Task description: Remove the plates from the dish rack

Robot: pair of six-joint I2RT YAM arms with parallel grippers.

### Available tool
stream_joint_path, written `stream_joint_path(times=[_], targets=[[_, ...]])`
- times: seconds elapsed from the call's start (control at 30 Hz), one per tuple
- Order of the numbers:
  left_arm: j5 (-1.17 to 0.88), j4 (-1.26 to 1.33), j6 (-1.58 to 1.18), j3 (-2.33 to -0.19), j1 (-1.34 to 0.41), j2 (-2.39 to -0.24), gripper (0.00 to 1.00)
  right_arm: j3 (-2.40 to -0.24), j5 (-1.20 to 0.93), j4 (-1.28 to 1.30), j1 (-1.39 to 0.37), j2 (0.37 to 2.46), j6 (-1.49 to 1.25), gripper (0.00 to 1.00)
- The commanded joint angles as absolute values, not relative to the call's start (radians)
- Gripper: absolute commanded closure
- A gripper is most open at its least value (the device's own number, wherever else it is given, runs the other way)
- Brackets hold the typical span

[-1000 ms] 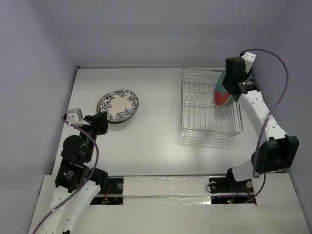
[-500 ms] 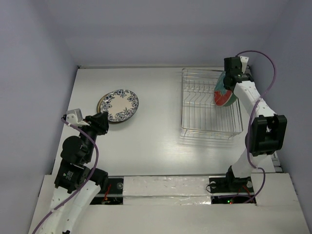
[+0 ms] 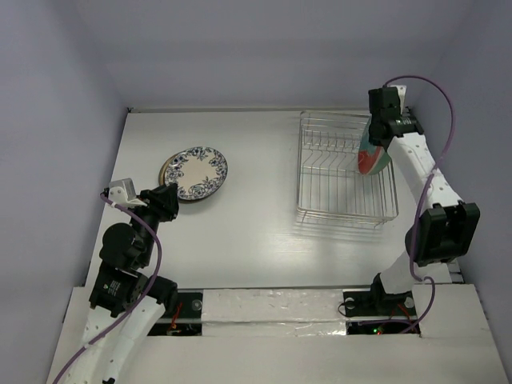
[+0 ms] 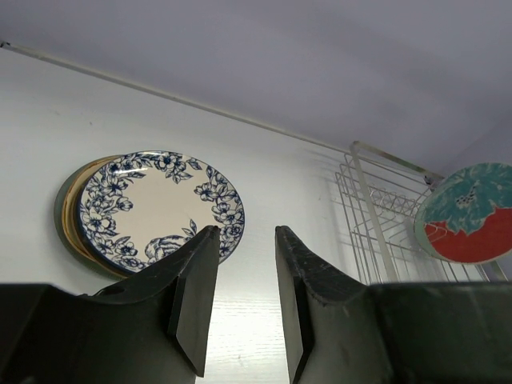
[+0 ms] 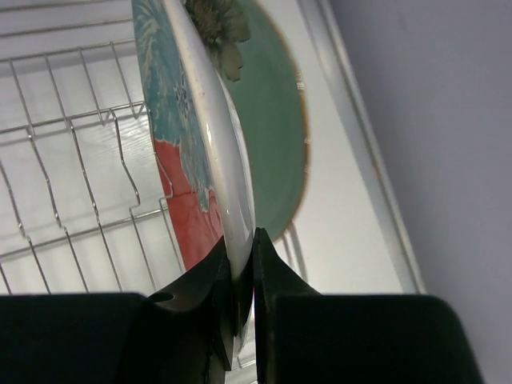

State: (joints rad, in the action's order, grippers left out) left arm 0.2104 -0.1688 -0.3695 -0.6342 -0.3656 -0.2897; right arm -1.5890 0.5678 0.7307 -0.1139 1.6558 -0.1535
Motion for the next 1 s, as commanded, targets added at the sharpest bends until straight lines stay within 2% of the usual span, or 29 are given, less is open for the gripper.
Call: stream_joint_path(times=[0.0,0.13,0.23,0.4,0.53,0.7,0.87,0.97], targets=[[0.207,-0.13,-0.367,-0.632,-0.371,-0.298,0.69,-1.746,0.655,0.66,-0.159,1.473,-0.147,1.0],[0.207,-0.13,-0.368,-0.634,-0.371,-0.299,0.68,-1.776,0.605,0.664,-0.195,1.385,-0.17,1.0],[0.207,-0.13,-0.368,-0.634,-0.371,-0.302,0.68,-1.734,0.468,0.62,-0.236,1.315,-0.221,1.0],[0.207,-0.129,-0.368,-0.632,-0.362,-0.313,0.68,-1.564,0.273,0.365,-0.394,1.285,-0.395,1.0],[0.207,-0.13,-0.37,-0.632,-0.353,-0.322,0.68,-1.545,0.178,0.189,-0.481,1.39,-0.538,1.0],[0.207,-0.13,-0.371,-0.63,-0.353,-0.322,0.68,-1.549,-0.085,-0.136,-0.564,1.604,-0.8,1.0],[0.207,-0.13,-0.371,-0.63,-0.344,-0.328,0.68,-1.631,-0.098,-0.27,-0.653,1.791,-0.943,1.0],[0.207,-0.127,-0.37,-0.632,-0.344,-0.33,0.68,-1.698,-0.12,-0.259,-0.681,1.906,-0.979,1.0]])
